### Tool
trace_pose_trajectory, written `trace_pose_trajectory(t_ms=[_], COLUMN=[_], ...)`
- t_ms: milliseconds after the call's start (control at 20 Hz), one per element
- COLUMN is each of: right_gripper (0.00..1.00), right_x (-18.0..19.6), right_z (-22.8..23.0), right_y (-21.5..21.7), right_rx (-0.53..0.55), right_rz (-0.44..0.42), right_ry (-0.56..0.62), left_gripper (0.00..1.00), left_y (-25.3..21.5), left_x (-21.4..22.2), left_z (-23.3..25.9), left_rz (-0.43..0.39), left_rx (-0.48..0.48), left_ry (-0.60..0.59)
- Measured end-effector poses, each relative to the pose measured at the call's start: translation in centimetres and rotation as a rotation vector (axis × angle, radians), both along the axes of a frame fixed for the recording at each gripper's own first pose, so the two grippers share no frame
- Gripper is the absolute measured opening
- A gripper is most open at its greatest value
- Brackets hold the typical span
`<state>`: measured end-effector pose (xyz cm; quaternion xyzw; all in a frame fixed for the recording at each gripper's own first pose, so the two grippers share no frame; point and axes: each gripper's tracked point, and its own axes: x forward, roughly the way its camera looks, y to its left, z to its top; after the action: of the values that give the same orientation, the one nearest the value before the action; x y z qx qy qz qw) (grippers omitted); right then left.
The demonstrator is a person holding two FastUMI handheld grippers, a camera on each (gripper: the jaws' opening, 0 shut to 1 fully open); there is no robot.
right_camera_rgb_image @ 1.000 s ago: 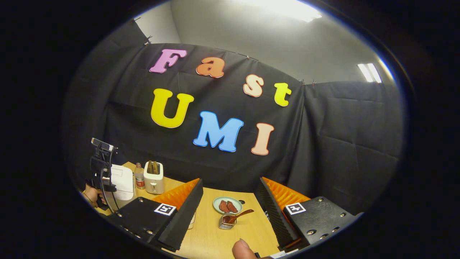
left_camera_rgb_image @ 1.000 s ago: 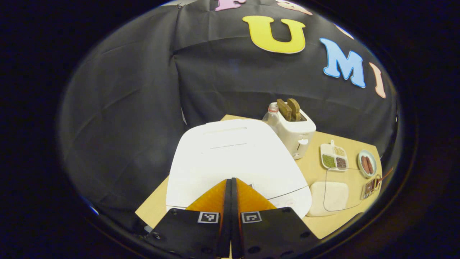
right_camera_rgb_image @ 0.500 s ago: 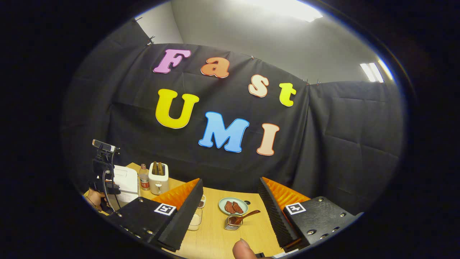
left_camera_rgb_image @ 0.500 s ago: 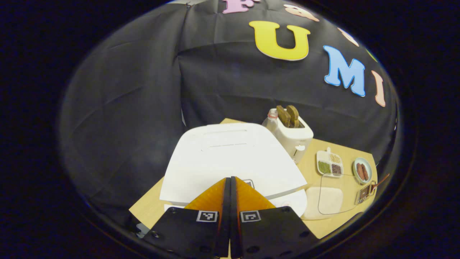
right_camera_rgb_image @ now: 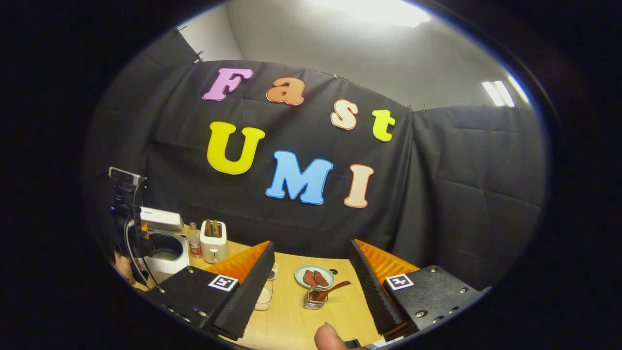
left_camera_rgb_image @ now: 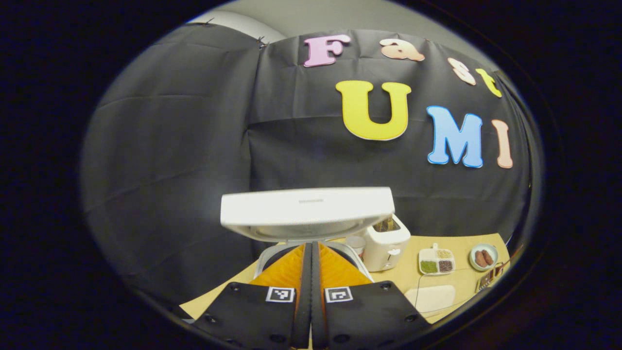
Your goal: Close the left gripper, press the button to open the rice cooker; take a wooden spoon from the chopstick holder with the right hand, scoop a spoonful of rice and pour it into the rice cooker, then put the wooden spoon back into the chopstick holder.
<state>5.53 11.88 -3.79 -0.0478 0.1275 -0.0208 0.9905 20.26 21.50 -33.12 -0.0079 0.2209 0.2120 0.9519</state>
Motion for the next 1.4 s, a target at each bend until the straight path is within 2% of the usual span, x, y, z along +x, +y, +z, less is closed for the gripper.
trace_pose_trajectory(t_ms=[50, 100, 300, 400, 450, 850, 900, 1150, 1400], right_gripper=[0.95, 0.95, 0.95, 0.95, 0.95, 0.95, 0.95, 0.95, 0.94], right_x=[-0.2, -0.3, -0.4, -0.1, 0.2, 4.7, 5.6, 9.0, 12.3], right_z=[0.1, 0.1, -0.5, -1.5, -2.2, -8.5, -9.4, -16.4, -25.2], right_y=[-0.3, -0.5, -1.9, -3.1, -3.6, -9.1, -9.8, -12.9, -14.6], right_rx=[0.0, 0.0, 0.007, 0.009, 0.014, 0.093, 0.092, 0.163, 0.322], right_rz=[-0.004, -0.008, -0.04, -0.057, -0.06, -0.034, -0.021, 0.031, 0.058], right_ry=[-0.004, -0.005, -0.009, 0.002, 0.01, 0.06, 0.064, 0.12, 0.214], left_gripper=[0.09, 0.07, 0.09, 0.07, 0.09, 0.1, 0.05, 0.51, 0.8], left_y=[0.0, -0.1, -0.1, -0.4, -0.5, -4.1, -5.1, -11.5, -16.7], left_x=[-0.6, -1.1, -2.8, -4.1, -4.6, -9.4, -10.1, -13.5, -18.2], left_z=[0.6, 1.3, 3.0, 4.0, 4.4, 10.2, 11.3, 15.8, 18.7], left_rz=[0.002, -0.002, -0.021, -0.023, -0.023, -0.009, -0.009, -0.022, -0.001], left_rx=[0.0, 0.001, 0.015, -0.003, -0.009, -0.027, -0.017, 0.055, 0.138], left_ry=[-0.001, -0.007, -0.025, -0.037, -0.045, -0.095, -0.106, -0.141, -0.139])
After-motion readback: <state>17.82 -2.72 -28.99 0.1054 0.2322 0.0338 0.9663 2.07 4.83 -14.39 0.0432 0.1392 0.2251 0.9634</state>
